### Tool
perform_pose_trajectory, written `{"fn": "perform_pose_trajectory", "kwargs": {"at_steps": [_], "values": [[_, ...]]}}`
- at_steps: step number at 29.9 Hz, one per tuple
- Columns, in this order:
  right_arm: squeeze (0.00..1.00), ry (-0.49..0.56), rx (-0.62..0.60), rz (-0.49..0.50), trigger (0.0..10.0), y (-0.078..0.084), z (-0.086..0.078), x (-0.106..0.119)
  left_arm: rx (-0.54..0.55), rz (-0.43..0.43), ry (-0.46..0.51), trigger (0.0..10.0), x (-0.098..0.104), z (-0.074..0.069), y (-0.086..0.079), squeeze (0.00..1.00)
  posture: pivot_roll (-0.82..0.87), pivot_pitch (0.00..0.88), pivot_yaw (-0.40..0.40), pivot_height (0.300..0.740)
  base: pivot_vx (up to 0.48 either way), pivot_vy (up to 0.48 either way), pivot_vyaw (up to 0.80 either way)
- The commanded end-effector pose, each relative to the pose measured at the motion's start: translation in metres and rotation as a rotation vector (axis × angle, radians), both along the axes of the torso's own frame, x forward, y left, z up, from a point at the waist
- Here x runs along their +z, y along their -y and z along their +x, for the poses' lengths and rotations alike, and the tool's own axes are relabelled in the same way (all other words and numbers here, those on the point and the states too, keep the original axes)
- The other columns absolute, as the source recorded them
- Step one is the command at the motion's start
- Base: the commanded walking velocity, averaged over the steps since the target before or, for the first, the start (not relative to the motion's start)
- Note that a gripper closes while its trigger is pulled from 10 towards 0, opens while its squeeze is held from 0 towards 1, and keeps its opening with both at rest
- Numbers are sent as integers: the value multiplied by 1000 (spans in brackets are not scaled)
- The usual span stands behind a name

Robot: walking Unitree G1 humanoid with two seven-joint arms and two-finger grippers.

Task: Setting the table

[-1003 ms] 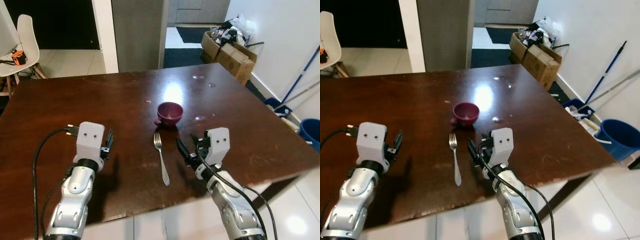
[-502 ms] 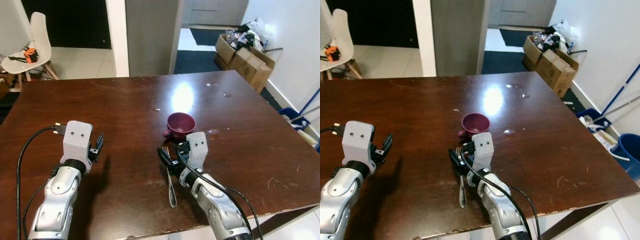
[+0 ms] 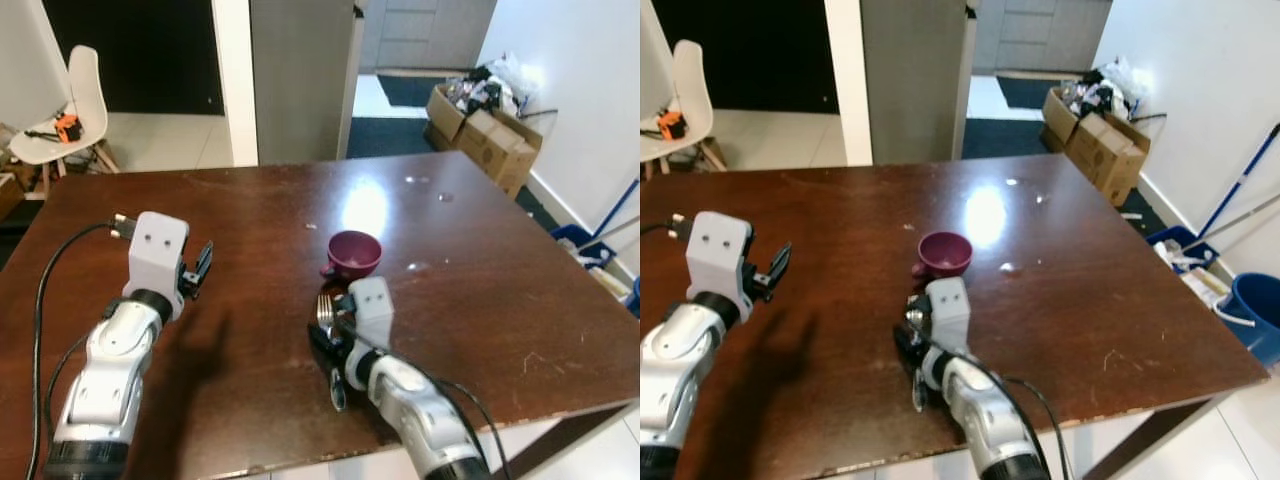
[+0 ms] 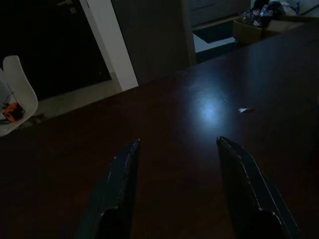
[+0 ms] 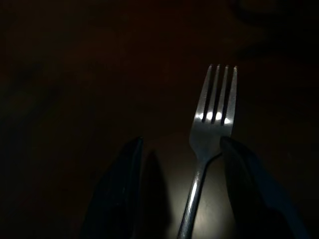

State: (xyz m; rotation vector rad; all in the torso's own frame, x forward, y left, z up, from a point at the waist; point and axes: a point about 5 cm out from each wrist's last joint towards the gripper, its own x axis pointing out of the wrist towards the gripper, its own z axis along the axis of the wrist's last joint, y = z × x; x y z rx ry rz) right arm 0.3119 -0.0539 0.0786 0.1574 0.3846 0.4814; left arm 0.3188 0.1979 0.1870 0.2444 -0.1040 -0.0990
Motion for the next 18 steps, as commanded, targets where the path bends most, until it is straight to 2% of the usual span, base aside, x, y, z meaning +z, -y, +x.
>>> {"fn": "perform_pose_trajectory", "kwargs": {"at_steps": [1, 2, 3, 9, 10, 11, 12, 15, 18], "values": [[0, -35, 20, 7, 10000, -9, -1, -6, -6, 3, -26, 10000, -3, 1, -1, 0, 65, 11, 44, 740, 0, 0, 0], [0, -35, 20, 7, 10000, -9, -1, -6, -6, 3, -26, 10000, -3, 1, -1, 0, 65, 11, 44, 740, 0, 0, 0], [1000, -42, 22, 4, 10000, -12, 0, -7, -7, 4, -25, 10000, -2, 1, -1, 0, 66, 12, 44, 740, 0, 0, 0], [1000, -73, 11, -24, 10000, -16, 2, -11, -11, 5, -25, 10000, -2, -2, 0, 0, 80, 22, 38, 740, 0, 0, 0], [341, -87, 12, -35, 10000, -17, 2, -14, -13, 5, -27, 10000, -3, -3, 1, 0, 80, 24, 37, 740, 0, 0, 0], [341, -87, 12, -35, 10000, -17, 2, -14, -13, 5, -27, 10000, -3, -3, 1, 0, 80, 24, 37, 740, 0, 0, 0], [0, -110, 13, -56, 10000, -17, 1, -18, -14, 4, -30, 10000, -4, -4, 1, 0, 78, 24, 35, 740, 0, 0, 0], [0, -167, 24, -125, 10000, -14, -3, -33, -20, -2, -35, 10000, -6, -4, 5, 0, 74, 26, 31, 740, 0, 0, 0], [0, -189, 35, -149, 10000, -12, -7, -39, -23, -5, -36, 10000, -6, -4, 6, 0, 72, 26, 30, 740, 0, 0, 0]]}}
